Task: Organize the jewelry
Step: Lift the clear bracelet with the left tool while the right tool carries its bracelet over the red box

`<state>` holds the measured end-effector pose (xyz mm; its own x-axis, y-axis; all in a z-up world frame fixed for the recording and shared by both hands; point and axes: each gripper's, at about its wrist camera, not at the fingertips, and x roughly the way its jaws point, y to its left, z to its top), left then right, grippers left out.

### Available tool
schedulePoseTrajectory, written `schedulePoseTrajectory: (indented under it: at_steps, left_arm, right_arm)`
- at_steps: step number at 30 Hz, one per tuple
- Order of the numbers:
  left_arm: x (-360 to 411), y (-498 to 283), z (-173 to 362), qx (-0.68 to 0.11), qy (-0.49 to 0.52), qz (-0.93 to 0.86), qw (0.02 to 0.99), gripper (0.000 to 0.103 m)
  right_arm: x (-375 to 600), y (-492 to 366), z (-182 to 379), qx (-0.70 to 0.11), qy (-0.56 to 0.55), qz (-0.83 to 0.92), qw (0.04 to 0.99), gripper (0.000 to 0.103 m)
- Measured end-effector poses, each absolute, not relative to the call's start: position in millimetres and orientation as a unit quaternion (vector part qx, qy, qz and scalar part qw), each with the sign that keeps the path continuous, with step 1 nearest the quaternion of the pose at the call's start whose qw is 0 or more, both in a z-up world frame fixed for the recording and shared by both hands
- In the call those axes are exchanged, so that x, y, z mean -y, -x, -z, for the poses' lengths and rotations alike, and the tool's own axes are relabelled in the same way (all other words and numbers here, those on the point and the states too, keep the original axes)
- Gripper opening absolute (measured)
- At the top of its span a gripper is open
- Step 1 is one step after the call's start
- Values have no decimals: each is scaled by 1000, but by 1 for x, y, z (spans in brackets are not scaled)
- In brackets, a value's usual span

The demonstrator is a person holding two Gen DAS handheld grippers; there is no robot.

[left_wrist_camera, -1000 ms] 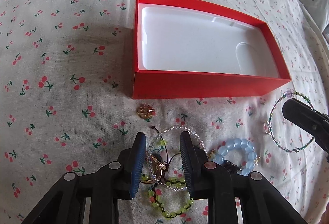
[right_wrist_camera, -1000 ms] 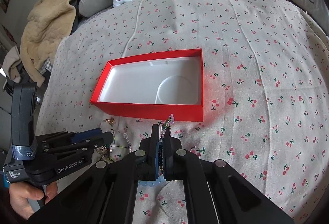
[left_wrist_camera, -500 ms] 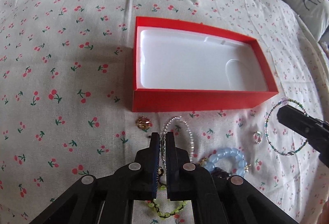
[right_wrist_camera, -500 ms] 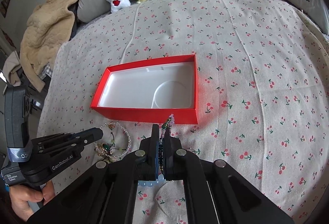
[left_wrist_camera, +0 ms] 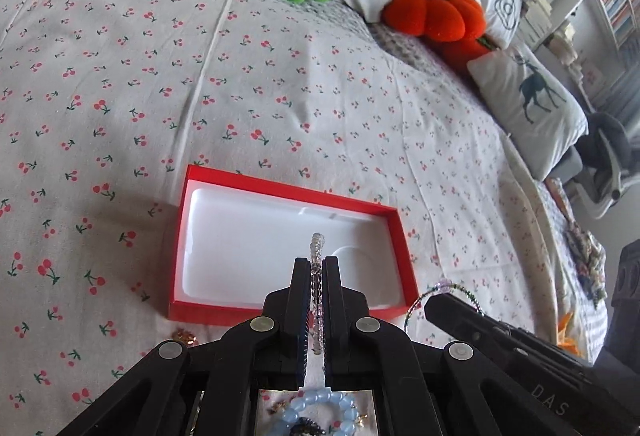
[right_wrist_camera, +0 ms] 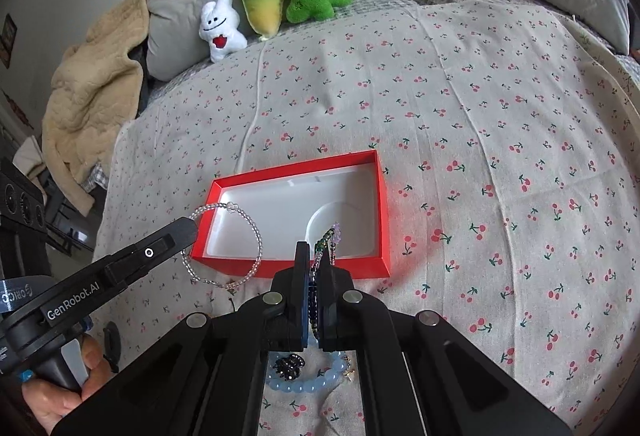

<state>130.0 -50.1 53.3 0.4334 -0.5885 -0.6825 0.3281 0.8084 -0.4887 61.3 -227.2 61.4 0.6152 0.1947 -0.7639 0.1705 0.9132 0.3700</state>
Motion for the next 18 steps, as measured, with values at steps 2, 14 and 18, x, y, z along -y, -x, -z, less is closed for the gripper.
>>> schedulePoseTrajectory:
  at_steps: [2,14,18]
  left_arm:
    - [55,-133,-53,-449,153,275,836,0]
    - [68,-154,-44,-442,202,293,823,0]
    - [63,-166,-25,-468,220,273,811,0]
  right_arm:
    - [227,-62,-62,-436,-210,-6,875,2]
    - [233,-68,-66,-431,-206,5,879,2]
    - [237,-72,-67,-430,-208,12,879,2]
